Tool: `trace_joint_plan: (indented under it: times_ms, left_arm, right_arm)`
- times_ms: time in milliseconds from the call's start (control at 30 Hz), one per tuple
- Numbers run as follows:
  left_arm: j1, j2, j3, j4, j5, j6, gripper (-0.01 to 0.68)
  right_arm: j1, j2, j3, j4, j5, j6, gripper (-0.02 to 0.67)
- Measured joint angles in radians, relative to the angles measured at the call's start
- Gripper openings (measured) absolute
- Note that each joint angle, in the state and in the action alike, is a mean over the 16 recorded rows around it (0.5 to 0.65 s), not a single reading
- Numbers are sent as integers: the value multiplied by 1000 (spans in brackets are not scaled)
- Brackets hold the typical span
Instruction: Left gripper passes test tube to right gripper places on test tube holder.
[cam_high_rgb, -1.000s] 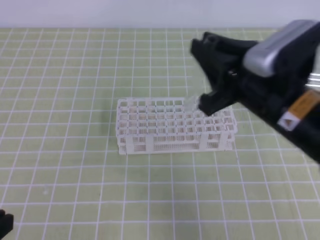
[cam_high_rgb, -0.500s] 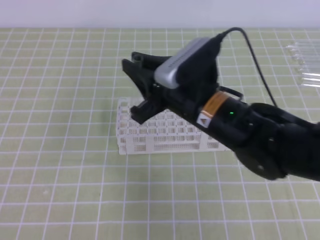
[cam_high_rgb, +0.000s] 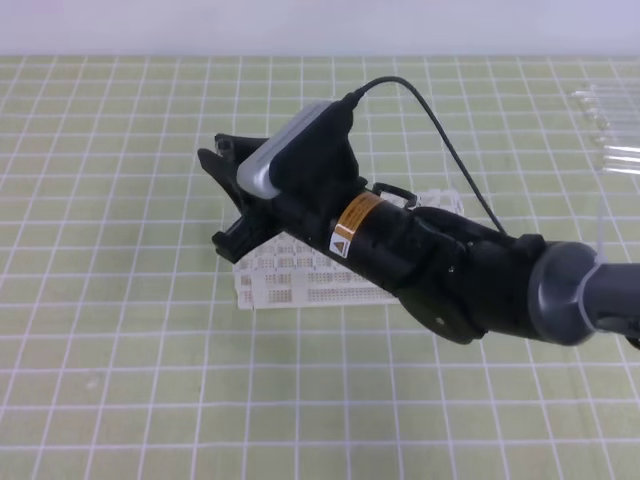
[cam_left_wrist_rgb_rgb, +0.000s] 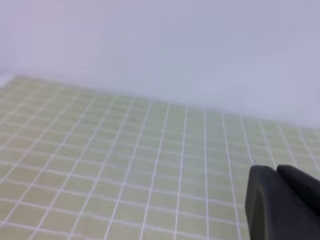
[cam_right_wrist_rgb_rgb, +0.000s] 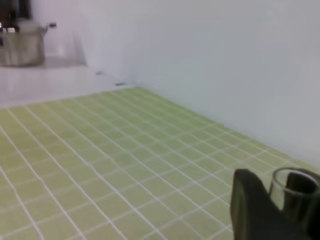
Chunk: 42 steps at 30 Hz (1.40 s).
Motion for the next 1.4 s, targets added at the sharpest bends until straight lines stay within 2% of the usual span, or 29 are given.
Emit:
trace_joint_plan:
  times_ms: [167, 433, 833, 1000, 1400]
  left_arm:
    - [44, -106, 152, 25, -192, 14, 0]
    - [51, -220, 350, 10, -356, -10, 0]
    - [50, -230, 393, -29, -433, -58, 0]
    - [49, -233, 395, -181, -393, 135, 0]
    - [49, -233, 396, -522, -188, 627, 0]
  right_arm:
    - [3, 18, -10, -1, 21, -24, 12]
    - [6, 32, -10, -2, 39, -36, 12]
    - [8, 60, -10, -3, 44, -34, 12]
    - [8, 70, -10, -3, 43, -34, 13]
    - [8, 53, -10, -3, 67, -31, 34]
